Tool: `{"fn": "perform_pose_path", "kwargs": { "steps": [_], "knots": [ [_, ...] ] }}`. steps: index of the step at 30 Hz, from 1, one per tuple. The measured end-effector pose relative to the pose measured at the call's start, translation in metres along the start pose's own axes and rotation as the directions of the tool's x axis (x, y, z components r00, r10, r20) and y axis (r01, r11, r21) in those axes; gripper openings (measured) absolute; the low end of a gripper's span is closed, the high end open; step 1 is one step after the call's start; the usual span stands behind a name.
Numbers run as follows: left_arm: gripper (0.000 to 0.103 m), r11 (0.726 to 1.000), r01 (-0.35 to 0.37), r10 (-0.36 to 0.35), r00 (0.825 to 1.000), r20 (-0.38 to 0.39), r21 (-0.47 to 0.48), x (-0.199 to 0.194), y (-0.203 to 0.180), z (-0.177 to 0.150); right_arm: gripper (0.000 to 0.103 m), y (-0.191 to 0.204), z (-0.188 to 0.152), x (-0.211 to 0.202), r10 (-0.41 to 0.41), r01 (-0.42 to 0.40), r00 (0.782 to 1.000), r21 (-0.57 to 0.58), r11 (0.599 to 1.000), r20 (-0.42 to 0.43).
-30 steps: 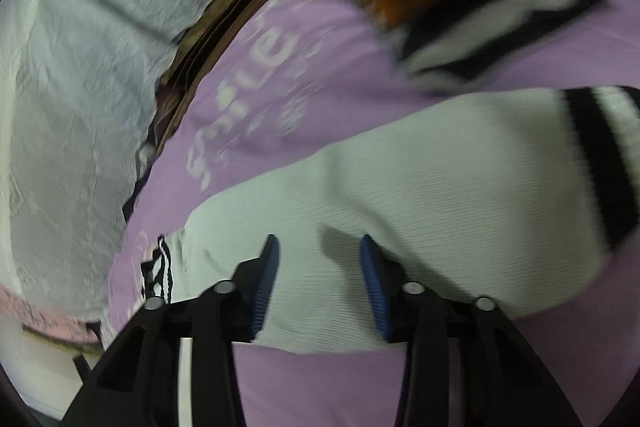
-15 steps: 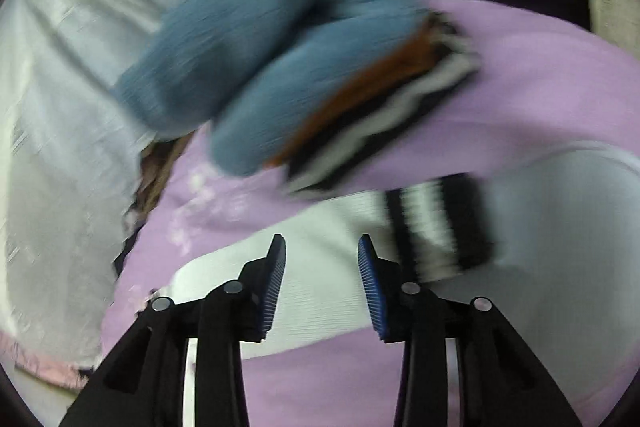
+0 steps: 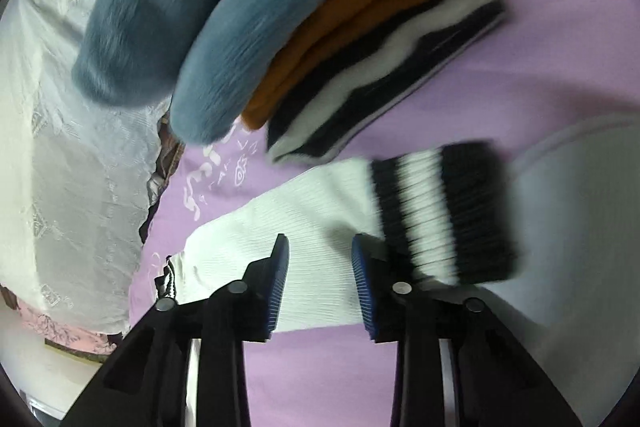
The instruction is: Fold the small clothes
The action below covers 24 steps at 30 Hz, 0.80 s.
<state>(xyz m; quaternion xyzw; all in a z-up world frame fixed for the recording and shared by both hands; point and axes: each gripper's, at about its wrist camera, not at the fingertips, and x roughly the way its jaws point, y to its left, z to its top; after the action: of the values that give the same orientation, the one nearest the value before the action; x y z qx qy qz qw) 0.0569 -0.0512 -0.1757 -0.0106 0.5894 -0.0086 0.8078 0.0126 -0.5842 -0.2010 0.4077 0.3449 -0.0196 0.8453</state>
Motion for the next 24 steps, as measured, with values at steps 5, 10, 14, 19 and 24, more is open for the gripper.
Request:
{"fn": "perform_pose_path", "kwargs": {
  "steps": [5, 10, 14, 19, 24],
  "knots": [
    [0.097, 0.996, -0.010, 0.008, 1.000, -0.023, -0.089, -0.004, 0.017, -0.016, 0.021, -0.038, 0.016, -0.025, 0.015, -0.017, 1.000, 0.061, 0.998, 0.022],
    [0.096, 0.993, 0.018, -0.015, 0.999, 0.028, -0.117, -0.030, 0.021, -0.007, 0.045, -0.047, 0.018, -0.063, -0.085, 0.076, 0.990, 0.089, 0.993, 0.108],
    [0.096, 0.994, 0.066, -0.057, 0.993, 0.103, -0.089, -0.051, 0.019, 0.019, 0.045, -0.030, -0.002, -0.075, -0.014, 0.002, 0.992, 0.099, 0.995, 0.129],
    [0.096, 0.997, 0.059, -0.053, 0.989, 0.140, -0.039, -0.046, 0.018, 0.043, 0.047, 0.047, -0.046, -0.031, 0.098, -0.097, 0.995, -0.027, 0.995, 0.011],
    [0.096, 0.998, 0.029, -0.026, 0.998, 0.052, -0.064, -0.019, 0.057, 0.025, 0.049, 0.121, -0.109, 0.028, 0.164, -0.188, 0.970, -0.128, 0.974, -0.179]
  ]
}}
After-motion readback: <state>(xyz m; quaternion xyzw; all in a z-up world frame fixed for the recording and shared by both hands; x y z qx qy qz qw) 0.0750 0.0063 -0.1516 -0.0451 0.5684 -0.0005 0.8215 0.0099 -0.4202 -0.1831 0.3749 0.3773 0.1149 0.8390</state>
